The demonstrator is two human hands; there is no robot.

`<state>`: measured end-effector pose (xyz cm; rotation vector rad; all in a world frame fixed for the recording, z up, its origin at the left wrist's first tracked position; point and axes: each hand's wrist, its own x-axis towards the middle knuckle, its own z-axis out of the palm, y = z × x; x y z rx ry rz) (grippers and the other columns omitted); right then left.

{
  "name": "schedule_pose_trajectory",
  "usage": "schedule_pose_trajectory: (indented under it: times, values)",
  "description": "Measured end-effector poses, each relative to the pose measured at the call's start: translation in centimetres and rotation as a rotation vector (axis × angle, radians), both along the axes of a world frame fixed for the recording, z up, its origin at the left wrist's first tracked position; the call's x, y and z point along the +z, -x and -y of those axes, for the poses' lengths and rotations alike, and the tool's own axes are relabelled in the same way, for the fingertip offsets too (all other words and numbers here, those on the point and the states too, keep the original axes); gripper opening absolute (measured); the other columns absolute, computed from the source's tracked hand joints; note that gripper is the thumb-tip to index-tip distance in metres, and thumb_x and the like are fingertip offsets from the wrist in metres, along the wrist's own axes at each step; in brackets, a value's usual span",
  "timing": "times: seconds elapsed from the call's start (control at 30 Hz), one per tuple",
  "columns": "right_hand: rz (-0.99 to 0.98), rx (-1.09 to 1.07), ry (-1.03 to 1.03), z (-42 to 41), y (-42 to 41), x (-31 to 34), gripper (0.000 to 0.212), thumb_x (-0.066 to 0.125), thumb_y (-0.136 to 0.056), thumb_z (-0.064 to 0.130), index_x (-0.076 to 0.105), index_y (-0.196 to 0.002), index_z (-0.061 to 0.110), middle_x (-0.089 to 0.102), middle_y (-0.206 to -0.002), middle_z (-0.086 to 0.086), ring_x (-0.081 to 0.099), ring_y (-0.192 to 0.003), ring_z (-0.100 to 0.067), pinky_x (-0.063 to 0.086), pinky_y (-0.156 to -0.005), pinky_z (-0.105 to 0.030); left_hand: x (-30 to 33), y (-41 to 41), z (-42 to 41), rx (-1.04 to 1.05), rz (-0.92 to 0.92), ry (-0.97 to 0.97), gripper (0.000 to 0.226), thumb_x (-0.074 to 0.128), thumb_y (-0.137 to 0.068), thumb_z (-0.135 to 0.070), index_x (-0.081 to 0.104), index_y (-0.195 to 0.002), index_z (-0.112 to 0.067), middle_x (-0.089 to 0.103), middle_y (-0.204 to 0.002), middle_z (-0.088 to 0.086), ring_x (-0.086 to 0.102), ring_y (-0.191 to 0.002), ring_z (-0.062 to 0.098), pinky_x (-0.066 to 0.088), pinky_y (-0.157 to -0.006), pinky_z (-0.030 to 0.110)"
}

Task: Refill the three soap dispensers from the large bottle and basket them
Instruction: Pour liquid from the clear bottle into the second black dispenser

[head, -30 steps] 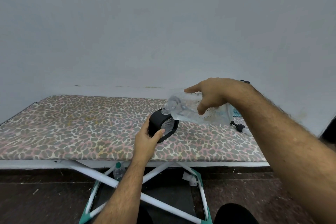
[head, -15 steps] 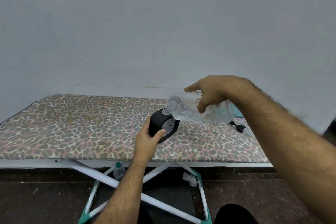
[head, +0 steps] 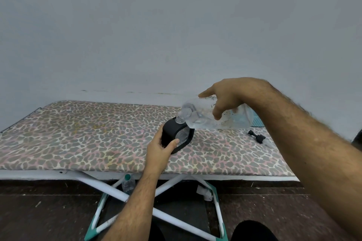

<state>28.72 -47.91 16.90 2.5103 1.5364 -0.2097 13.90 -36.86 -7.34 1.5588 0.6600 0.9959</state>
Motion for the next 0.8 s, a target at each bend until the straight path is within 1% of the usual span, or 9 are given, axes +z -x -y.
schedule_pose_trajectory:
  times: [0.2, 0.3, 0.47, 0.67, 0.8]
  values:
    - [0.005, 0.002, -0.004, -0.4, 0.1, 0.2, 0.090, 0.080, -0.072, 0.033, 0.034, -0.147, 0.051, 0.056, -0.138, 0.006, 0.072, -0.066, -0.014, 0.053, -0.092, -0.039, 0.2, 0.1, 0.1, -0.005, 0.002, -0.004, 0.061, 0.071, -0.089, -0.014, 0.047, -0.144, -0.027, 0.061, -0.119, -0.024, 0.060, -0.104, -0.014, 0.049, -0.076, 0.006]
    - [0.013, 0.004, 0.001, -0.7, 0.2, 0.4, 0.089, 0.080, -0.073, 0.032, 0.034, -0.147, 0.050, 0.053, -0.143, 0.004, 0.070, -0.066, -0.013, 0.054, -0.088, -0.038, 0.1, 0.0, 0.1, -0.004, 0.007, -0.004, 0.059, 0.071, -0.089, -0.015, 0.048, -0.142, -0.028, 0.062, -0.120, -0.022, 0.061, -0.107, -0.009, 0.050, -0.075, 0.007]
    - [0.017, 0.011, 0.006, -0.8, 0.5, 0.8, 0.088, 0.080, -0.075, 0.030, 0.034, -0.149, 0.047, 0.047, -0.149, 0.003, 0.064, -0.063, -0.009, 0.053, -0.085, -0.035, 0.1, 0.1, 0.0, -0.005, 0.006, -0.010, 0.060, 0.072, -0.089, -0.016, 0.048, -0.143, -0.027, 0.062, -0.121, -0.021, 0.061, -0.107, -0.009, 0.050, -0.076, 0.007]
    - [0.035, 0.019, 0.007, -0.8, 1.1, 1.2, 0.086, 0.079, -0.078, 0.028, 0.034, -0.150, 0.044, 0.047, -0.149, 0.002, 0.054, -0.061, -0.005, 0.049, -0.080, -0.033, 0.0, 0.1, 0.0, -0.007, 0.004, -0.011, 0.060, 0.072, -0.089, -0.016, 0.049, -0.142, -0.027, 0.062, -0.121, -0.021, 0.061, -0.104, -0.011, 0.050, -0.076, 0.008]
    - [0.022, 0.016, 0.015, -0.9, 1.3, 1.4, 0.086, 0.079, -0.078, 0.025, 0.035, -0.150, 0.043, 0.047, -0.149, 0.001, 0.056, -0.060, -0.007, 0.051, -0.077, -0.032, -0.2, 0.0, -0.2, -0.009, 0.006, -0.009, 0.060, 0.073, -0.088, -0.018, 0.050, -0.143, -0.029, 0.064, -0.124, -0.019, 0.062, -0.110, -0.004, 0.051, -0.082, 0.011]
